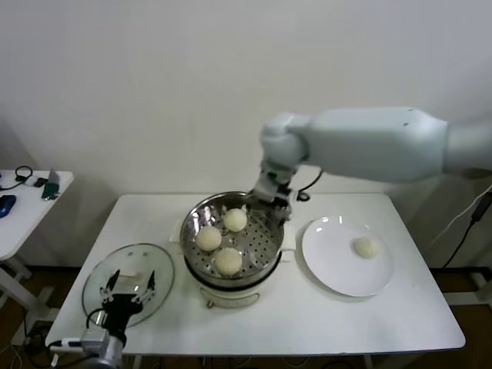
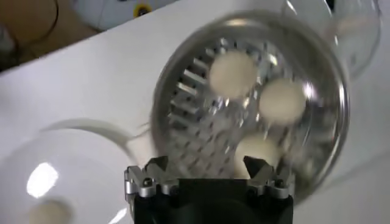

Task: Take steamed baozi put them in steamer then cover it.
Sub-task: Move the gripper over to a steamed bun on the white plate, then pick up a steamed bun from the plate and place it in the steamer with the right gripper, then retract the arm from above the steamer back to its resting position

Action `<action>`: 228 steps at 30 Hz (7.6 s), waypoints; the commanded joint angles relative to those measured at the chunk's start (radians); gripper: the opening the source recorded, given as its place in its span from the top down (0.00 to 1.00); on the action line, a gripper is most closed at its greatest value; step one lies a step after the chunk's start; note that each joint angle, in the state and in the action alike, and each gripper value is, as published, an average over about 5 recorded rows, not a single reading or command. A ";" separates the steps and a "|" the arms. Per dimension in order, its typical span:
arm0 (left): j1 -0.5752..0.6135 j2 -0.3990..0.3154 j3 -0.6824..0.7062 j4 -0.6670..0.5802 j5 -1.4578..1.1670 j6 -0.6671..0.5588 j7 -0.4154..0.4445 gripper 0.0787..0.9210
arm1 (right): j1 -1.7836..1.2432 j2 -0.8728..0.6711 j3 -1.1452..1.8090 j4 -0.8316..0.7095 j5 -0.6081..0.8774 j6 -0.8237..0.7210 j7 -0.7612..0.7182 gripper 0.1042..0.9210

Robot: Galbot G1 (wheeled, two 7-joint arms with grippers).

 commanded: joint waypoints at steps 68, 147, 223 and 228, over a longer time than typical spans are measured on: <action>0.002 -0.016 0.009 0.027 0.037 -0.007 0.000 0.12 | -0.620 -0.270 0.427 -0.590 -0.237 -0.081 0.019 0.34; -0.017 0.005 -0.001 -0.034 -0.070 0.073 -0.035 0.12 | -0.308 -0.249 0.598 0.010 0.669 -0.539 0.675 0.12; -0.139 0.252 0.034 0.541 1.382 -0.220 -0.540 0.12 | -2.712 0.148 2.261 0.513 0.224 0.212 0.992 0.12; -0.188 0.268 0.050 0.586 1.384 -0.221 -0.542 0.12 | -2.723 0.157 2.264 0.512 0.220 0.221 0.990 0.12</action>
